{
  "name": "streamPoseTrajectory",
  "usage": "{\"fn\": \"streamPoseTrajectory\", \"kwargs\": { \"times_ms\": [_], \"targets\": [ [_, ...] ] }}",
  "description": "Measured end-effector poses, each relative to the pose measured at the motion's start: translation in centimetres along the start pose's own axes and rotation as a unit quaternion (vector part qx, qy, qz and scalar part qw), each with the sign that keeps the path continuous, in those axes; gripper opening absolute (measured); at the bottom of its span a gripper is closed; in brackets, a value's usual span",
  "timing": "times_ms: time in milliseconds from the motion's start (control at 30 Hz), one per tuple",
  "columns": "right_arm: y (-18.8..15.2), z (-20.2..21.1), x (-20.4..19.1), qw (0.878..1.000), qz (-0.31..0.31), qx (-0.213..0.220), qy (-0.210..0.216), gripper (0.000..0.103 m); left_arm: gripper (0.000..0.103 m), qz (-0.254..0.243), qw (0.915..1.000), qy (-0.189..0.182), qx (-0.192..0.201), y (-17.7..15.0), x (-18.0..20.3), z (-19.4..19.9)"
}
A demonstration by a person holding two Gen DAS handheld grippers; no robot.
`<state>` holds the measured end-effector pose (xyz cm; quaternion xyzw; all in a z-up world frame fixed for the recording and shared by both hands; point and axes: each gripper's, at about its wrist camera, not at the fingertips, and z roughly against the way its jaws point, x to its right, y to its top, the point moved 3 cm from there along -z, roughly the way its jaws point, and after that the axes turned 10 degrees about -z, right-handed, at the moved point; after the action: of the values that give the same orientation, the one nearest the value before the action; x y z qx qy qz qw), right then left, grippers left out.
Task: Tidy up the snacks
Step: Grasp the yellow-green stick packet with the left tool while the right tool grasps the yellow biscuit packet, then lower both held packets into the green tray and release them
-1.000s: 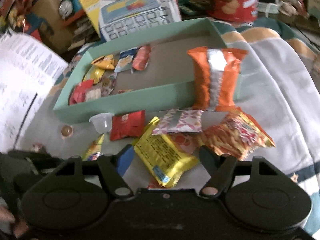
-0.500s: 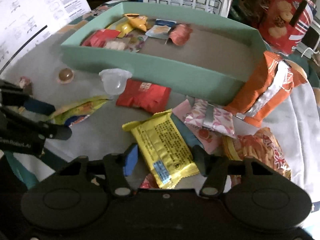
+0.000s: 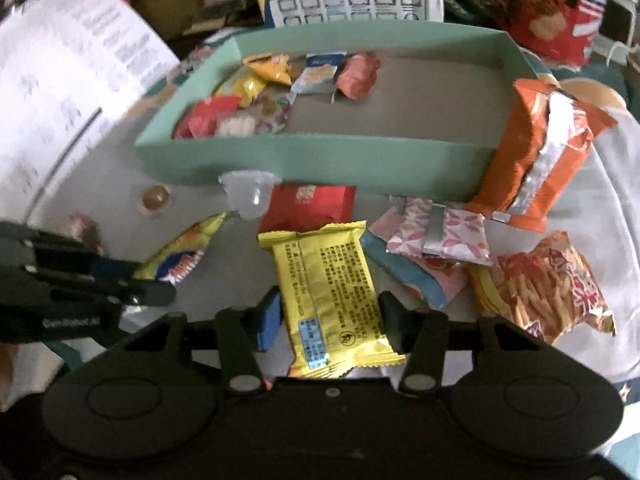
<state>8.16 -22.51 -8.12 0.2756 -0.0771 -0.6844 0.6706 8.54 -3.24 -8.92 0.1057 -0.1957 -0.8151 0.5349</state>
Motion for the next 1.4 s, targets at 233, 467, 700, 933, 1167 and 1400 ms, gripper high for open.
{"fn": "streamPoseTrajectory", "kwargs": {
  "times_ms": [233, 467, 700, 933, 1167, 1400],
  "targets": [
    [1.4, 2.8, 0.0, 0.999, -0.019, 0.021, 0.034, 0.050, 0.023, 0.010, 0.9993, -0.002, 0.037, 1.2, 0.3, 3.2],
    [4.2, 4.6, 0.7, 0.996, -0.047, 0.054, 0.044, 0.050, 0.023, 0.011, 0.9974, 0.006, 0.071, 4.8, 0.0, 5.2],
    [10.3, 5.3, 3.3, 0.992, -0.091, 0.087, 0.031, 0.050, 0.023, -0.001, 0.9962, 0.017, 0.085, 11.6, 0.0, 3.7],
    [17.8, 2.0, 8.1, 0.986, -0.147, 0.083, -0.004, 0.050, 0.023, -0.001, 0.9963, 0.001, 0.085, 19.9, 0.7, -0.7],
    [22.7, -3.7, 11.6, 0.984, -0.160, 0.066, -0.029, 0.050, 0.023, 0.018, 0.9981, -0.014, 0.058, 26.2, 1.1, -7.3],
    [24.6, -8.3, 13.5, 0.985, -0.161, 0.046, -0.039, 0.051, 0.023, 0.024, 0.9990, -0.018, 0.034, 29.0, 1.4, -12.3]
  ]
}}
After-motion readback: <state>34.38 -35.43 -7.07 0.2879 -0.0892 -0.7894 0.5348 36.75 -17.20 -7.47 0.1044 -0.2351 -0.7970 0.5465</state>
